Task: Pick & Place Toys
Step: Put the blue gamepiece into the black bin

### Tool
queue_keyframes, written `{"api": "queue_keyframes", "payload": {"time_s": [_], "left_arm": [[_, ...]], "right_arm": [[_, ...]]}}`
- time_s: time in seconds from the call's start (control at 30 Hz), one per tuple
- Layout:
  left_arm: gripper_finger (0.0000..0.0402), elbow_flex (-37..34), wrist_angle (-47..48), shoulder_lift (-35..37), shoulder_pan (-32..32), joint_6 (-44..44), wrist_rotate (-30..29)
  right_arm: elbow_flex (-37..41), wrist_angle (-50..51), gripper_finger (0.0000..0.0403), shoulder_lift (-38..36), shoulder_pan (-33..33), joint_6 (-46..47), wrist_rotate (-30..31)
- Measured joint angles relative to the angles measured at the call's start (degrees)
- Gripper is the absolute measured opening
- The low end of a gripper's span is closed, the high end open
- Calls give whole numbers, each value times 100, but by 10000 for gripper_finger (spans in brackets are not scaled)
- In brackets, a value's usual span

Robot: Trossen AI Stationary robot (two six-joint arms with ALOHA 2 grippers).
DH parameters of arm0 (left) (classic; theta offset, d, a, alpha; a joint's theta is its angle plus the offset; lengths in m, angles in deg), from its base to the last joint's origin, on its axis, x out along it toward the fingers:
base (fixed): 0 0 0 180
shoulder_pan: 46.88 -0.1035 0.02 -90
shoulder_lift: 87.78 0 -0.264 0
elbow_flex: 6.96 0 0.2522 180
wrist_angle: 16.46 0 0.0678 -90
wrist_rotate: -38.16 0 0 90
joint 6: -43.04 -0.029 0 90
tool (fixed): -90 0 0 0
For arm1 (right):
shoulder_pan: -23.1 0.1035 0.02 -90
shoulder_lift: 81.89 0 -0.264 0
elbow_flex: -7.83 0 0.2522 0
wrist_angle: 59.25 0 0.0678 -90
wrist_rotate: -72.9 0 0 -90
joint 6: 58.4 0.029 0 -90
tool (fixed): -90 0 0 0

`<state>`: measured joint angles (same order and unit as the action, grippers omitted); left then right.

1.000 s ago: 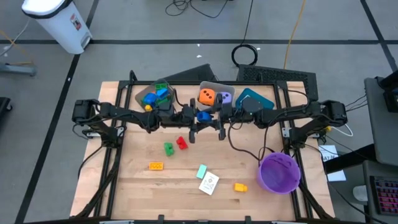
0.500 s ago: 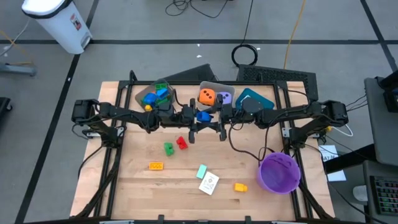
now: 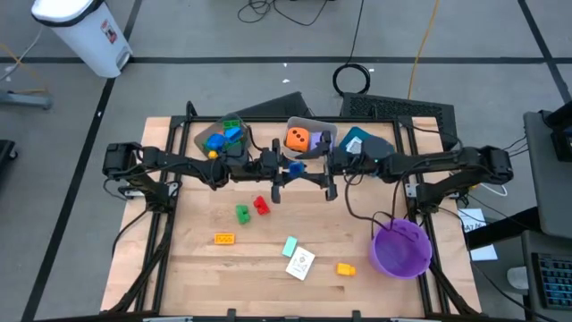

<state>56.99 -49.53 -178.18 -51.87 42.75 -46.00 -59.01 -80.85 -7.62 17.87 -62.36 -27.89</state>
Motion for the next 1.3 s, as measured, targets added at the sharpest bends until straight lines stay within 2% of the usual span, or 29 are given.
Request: {"api": "queue_keyframes", "payload": {"time_s": [0.27, 0.47, 0.6, 1.03, 1.3], "left_arm": [[96, 0, -44, 14, 13, -61, 29], [97, 0, -95, 14, 13, 15, 573], [104, 0, -94, 14, 11, 44, 643], [226, 0, -37, 12, 17, -56, 684], [252, -2, -75, 12, -11, 46, 675]], "right_arm": [[0, 270, 214, -27, -7, -1, 46], [0, 319, 201, -25, -2, -14, 44], [0, 320, 192, -25, -2, -15, 29], [-7, 457, 179, -25, -9, -51, 59], [-11, 575, 158, -26, -9, -169, 73]]}}
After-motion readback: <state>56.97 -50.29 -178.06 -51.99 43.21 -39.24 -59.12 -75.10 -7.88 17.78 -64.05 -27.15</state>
